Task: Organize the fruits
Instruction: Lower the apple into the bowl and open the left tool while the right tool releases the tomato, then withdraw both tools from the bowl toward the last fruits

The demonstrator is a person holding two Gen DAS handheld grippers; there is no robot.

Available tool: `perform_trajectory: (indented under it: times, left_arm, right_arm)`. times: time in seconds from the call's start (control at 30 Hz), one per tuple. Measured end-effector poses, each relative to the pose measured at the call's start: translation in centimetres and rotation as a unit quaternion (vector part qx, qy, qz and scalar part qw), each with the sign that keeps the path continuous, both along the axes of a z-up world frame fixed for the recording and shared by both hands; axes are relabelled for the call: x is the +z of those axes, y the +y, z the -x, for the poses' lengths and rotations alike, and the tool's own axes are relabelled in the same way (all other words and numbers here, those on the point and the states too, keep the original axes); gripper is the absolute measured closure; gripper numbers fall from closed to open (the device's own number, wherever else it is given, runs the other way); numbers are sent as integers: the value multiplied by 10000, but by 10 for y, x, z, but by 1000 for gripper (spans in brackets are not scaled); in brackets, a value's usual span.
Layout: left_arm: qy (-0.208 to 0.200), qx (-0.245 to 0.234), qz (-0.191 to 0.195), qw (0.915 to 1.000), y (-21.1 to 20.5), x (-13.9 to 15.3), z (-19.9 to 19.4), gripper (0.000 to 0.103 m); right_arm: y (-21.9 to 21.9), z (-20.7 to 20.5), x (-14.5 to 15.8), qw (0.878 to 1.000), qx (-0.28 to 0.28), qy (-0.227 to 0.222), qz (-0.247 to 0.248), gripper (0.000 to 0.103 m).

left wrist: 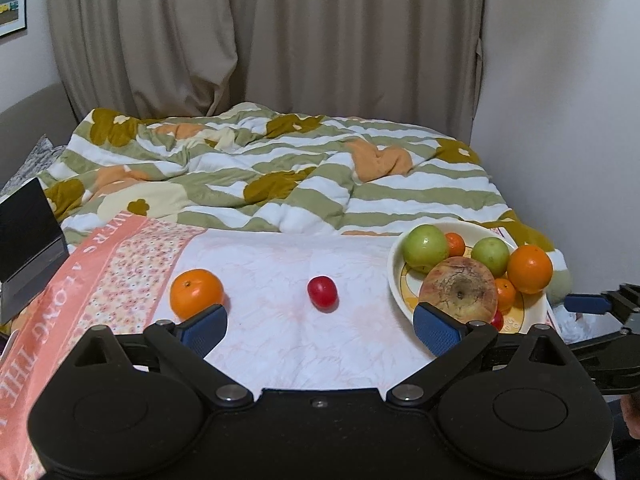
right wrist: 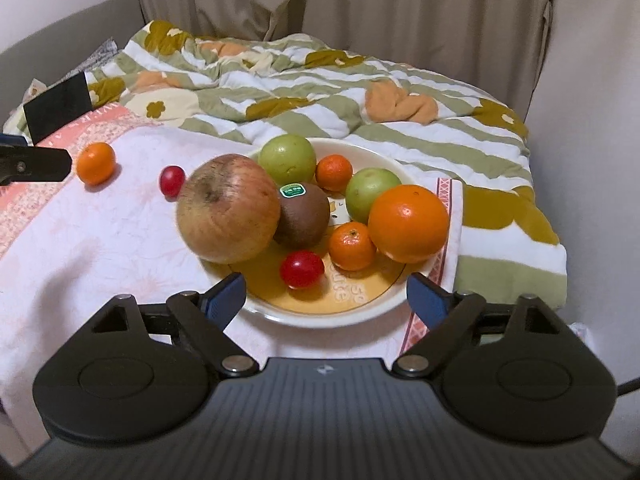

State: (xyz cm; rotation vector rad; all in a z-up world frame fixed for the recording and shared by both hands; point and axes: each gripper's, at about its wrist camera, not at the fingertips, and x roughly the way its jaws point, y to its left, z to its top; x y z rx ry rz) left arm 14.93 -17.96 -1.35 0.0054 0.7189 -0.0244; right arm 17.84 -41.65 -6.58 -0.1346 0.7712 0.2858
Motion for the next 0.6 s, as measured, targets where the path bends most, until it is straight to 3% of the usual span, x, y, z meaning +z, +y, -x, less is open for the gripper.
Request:
perform_trajectory:
  times: [0.33, 0.6]
  left_arm:
    - [-188, 218, -59, 9996, 18, 33, 34, 2]
    - [-140, 459, -164, 9987, 63, 51, 46, 0]
  right_arm:
    - [6, 24, 48, 9994, -239, -69, -257, 0]
    - [33, 39, 87, 9987, -253, -186, -401, 0]
